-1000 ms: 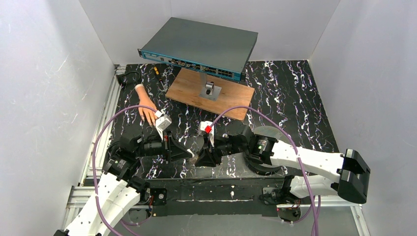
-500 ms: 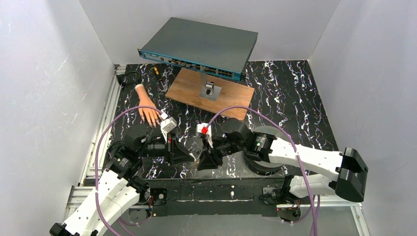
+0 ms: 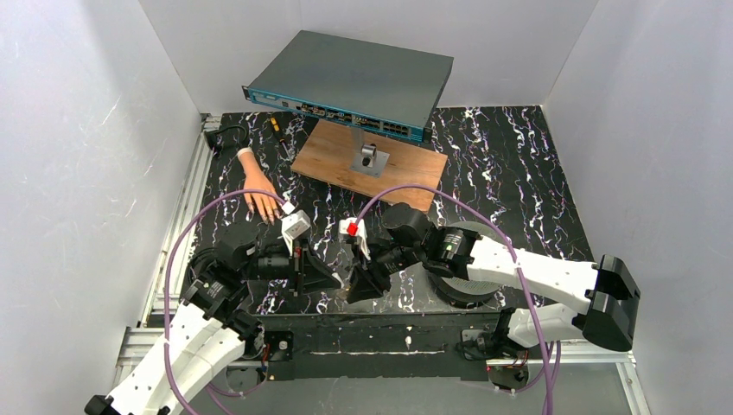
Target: Paint the nails
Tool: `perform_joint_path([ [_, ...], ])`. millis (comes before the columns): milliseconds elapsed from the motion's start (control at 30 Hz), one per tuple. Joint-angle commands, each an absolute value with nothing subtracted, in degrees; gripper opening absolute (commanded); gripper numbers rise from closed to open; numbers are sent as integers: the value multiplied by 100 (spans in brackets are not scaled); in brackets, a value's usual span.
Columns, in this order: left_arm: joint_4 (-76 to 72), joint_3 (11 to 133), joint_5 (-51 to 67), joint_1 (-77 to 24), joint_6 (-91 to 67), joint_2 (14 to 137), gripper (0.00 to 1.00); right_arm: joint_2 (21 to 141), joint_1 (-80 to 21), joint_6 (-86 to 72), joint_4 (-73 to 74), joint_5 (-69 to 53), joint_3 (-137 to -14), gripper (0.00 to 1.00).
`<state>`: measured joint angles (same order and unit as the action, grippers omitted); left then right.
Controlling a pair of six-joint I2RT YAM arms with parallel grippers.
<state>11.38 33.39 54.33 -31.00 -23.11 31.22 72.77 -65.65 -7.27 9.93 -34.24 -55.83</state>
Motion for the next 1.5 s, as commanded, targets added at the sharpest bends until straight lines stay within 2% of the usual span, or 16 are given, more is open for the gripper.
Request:
perform_joint_path([
  [0,1211,3487,5421,-3191,-2246,2992,3,7149,-6585,-721,57,-3235,-5825,1],
  [267,1259,3487,5107,-3190,-2279,2588,70,7148,-6592,-677,57,-3200,-5716,1],
  [333,1379,3534,4939,-3190,-2276,2408,84,7130,-6592,-644,98,-3155,-5678,1],
  [367,1593,3792,4631,-3190,-2342,2243,98,7073,-6600,-615,140,-3077,-5637,1],
  [567,2366,4510,3307,-3190,-2465,2074,96,6948,-6642,-776,-73,-2578,-5610,1],
  [667,2261,4409,3178,-3188,-2601,2053,87,6886,-6674,-880,-236,-2360,-5625,1],
  [767,2203,4338,3105,-3190,-2775,2186,74,6861,-6722,-913,-256,-2112,-5654,1],
  [1000,1889,4219,3092,-3191,-3029,2208,61,6847,-6802,-949,-145,-1895,-5728,1],
  [1133,1664,4136,3289,-3190,-3054,2352,47,6843,-6850,-952,-166,-1875,-5744,1],
  [1467,1326,3960,3603,-3190,-3084,2554,43,6836,-6891,-925,-124,-1833,-5787,1],
])
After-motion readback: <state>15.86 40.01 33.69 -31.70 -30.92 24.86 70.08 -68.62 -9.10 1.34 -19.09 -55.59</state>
